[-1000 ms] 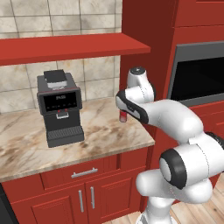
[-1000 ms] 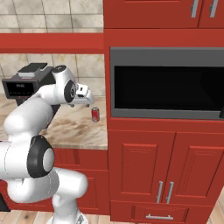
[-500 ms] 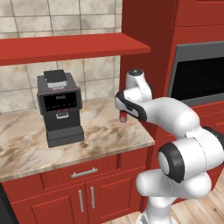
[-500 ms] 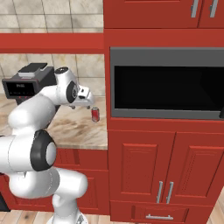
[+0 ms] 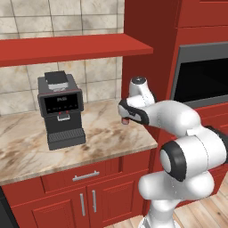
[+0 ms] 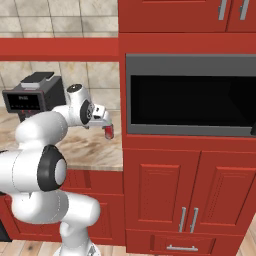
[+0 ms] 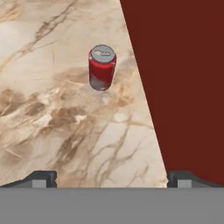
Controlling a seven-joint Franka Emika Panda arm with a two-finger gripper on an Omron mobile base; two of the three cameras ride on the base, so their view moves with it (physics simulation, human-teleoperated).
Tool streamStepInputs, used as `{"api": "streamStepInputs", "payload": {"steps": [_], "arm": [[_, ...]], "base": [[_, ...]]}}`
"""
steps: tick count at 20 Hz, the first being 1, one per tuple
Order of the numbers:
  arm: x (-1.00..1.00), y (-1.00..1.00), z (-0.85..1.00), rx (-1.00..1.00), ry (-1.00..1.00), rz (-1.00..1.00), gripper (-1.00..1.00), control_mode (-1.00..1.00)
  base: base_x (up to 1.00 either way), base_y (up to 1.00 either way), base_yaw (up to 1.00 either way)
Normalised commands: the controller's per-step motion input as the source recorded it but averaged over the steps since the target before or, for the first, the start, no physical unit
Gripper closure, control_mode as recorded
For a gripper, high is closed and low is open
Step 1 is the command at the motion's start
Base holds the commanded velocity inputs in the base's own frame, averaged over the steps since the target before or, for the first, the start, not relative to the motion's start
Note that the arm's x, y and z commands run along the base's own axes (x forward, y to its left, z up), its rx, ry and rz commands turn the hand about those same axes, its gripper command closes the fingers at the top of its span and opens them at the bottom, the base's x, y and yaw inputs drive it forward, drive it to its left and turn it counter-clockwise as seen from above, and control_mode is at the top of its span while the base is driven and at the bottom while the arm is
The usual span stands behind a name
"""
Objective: Four empty soda cans are scattered around the kitchen. Gather all the cans and cluster them next to the stove for recycling.
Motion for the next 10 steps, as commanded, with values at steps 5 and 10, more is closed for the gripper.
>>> {"api": "streamStepInputs", "payload": {"steps": [5, 10], "arm": [[0.29, -0.04, -0.18, 0.00, -0.02, -0.01, -1.00, -1.00], [0.37, 0.00, -0.15, 0.00, -0.01, -0.02, -1.00, -1.00]], "base": [[0.00, 0.00, 0.00], [0.00, 0.00, 0.00]]}}
